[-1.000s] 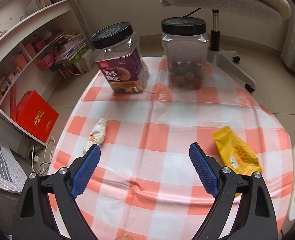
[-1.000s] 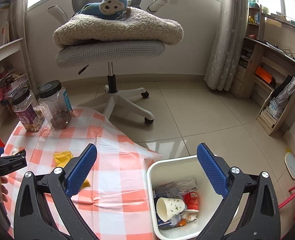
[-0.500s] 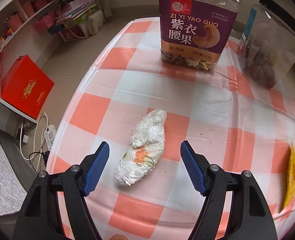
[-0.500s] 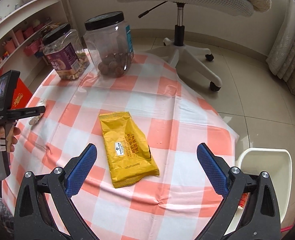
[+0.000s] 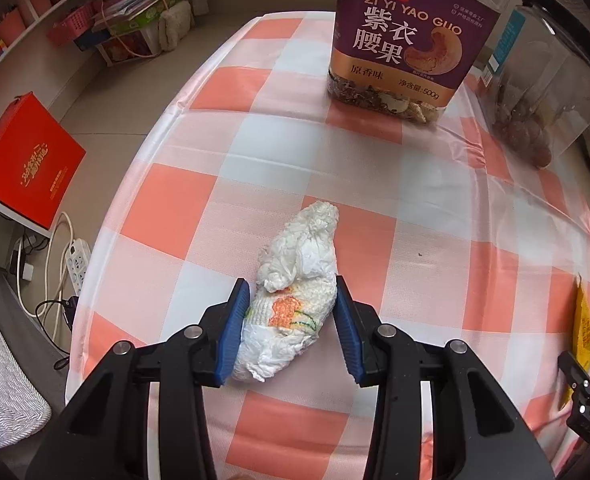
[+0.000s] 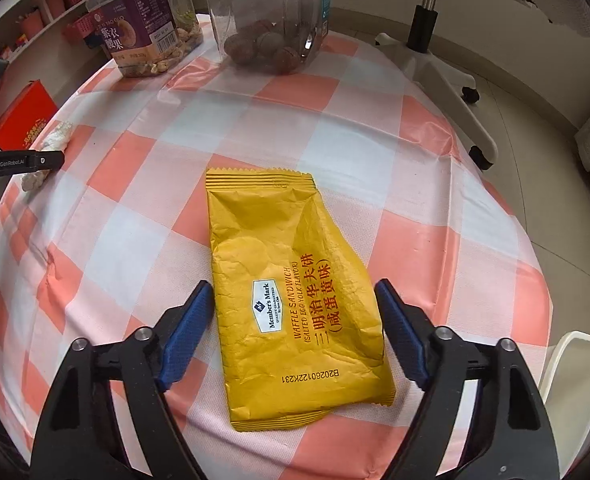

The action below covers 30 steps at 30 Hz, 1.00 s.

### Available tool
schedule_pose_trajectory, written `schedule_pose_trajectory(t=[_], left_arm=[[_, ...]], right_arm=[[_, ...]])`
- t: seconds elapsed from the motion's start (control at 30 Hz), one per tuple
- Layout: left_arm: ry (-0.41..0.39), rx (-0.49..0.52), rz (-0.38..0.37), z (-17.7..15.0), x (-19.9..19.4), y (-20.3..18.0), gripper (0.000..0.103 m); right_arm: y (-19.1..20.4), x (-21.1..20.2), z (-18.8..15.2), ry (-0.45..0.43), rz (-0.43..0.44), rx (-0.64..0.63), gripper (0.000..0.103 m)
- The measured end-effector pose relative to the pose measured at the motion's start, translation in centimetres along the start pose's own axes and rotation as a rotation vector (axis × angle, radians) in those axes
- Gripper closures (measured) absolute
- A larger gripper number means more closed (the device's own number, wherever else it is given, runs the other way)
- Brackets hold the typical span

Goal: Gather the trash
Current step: 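Grasp the crumpled tissue with the left gripper while the right gripper grasps the yellow snack packet, then drop the yellow packet into the bin with the right gripper while the left gripper drops the tissue in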

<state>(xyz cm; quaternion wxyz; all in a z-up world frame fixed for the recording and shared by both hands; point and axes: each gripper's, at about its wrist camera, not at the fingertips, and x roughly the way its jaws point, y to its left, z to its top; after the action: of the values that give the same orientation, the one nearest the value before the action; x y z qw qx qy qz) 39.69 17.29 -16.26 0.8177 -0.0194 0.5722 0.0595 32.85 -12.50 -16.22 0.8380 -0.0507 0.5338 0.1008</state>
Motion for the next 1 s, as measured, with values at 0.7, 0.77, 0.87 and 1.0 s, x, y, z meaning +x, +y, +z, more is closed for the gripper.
schedule_pose_trajectory(t=[0.7,0.77,0.87,1.0], left_arm=[[-0.188,-0.002,-0.054,-6.9,-17.0,-2.6,0.061],[-0.194,-0.005,-0.066,-8.4,-17.8,-3.2,0.061],[-0.199,-0.021,-0.086,-10.4,-19.2,-4.0,0.061],[-0.212,-0.028,-0.106,-12.4,-20.4,-5.6,0.061]], right_arm=[[-0.7,-16.0,-3.8,-0.235,0.134,0.082,0.079],[-1.4,-17.5,-4.6,-0.262,0.120,0.089,0.079],[-3.0,-19.2,-5.8,-0.288,0.108,0.113,0.079],[-5.5,-20.8,-7.1,-0.316,0.078,0.149,0.079]])
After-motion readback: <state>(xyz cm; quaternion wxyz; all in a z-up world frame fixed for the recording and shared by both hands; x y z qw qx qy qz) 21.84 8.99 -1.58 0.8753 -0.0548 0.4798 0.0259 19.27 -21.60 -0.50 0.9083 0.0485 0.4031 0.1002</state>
